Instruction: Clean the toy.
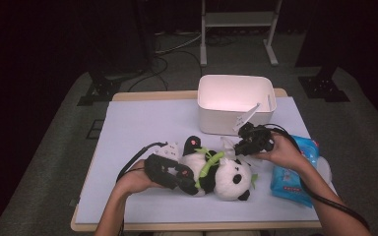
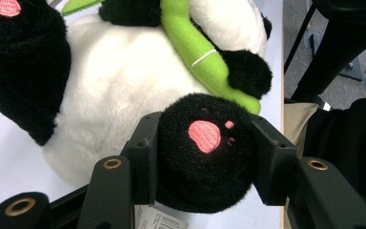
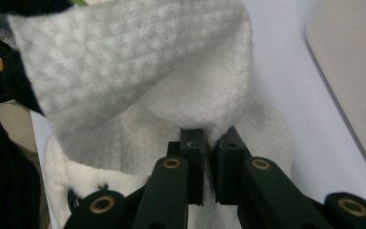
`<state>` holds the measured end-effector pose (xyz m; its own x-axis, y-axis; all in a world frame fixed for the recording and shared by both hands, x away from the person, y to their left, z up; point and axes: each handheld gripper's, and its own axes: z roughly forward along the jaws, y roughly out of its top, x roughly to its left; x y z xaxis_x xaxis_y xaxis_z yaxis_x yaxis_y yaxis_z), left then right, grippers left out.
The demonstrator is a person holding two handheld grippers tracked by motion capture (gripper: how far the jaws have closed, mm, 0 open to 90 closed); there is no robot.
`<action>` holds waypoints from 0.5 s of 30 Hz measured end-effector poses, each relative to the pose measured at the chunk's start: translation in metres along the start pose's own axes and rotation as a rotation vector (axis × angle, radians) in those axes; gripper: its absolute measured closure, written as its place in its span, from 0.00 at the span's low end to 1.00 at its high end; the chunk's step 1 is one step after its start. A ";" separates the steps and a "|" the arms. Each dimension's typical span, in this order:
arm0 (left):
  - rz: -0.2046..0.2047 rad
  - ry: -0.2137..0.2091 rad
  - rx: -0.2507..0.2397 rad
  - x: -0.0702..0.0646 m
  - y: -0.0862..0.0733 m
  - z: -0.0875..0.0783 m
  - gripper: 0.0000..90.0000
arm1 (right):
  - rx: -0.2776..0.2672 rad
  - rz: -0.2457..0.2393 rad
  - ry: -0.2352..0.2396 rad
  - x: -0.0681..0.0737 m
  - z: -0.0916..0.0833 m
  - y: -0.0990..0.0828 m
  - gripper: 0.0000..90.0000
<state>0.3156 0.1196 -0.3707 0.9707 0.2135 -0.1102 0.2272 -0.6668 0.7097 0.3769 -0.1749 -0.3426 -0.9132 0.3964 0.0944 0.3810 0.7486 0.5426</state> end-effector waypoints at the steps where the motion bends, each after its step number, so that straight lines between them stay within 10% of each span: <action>1: -0.001 -0.001 -0.001 0.000 0.000 0.000 0.57 | 0.007 0.005 0.000 0.001 0.001 0.003 0.93; 15: -0.004 -0.007 -0.012 0.000 -0.002 0.000 0.56 | 0.034 -0.071 0.042 0.006 0.024 0.049 0.93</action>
<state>0.3152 0.1211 -0.3724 0.9704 0.2106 -0.1181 0.2300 -0.6574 0.7176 0.3935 -0.1237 -0.3355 -0.9430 0.3199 0.0919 0.3194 0.7918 0.5207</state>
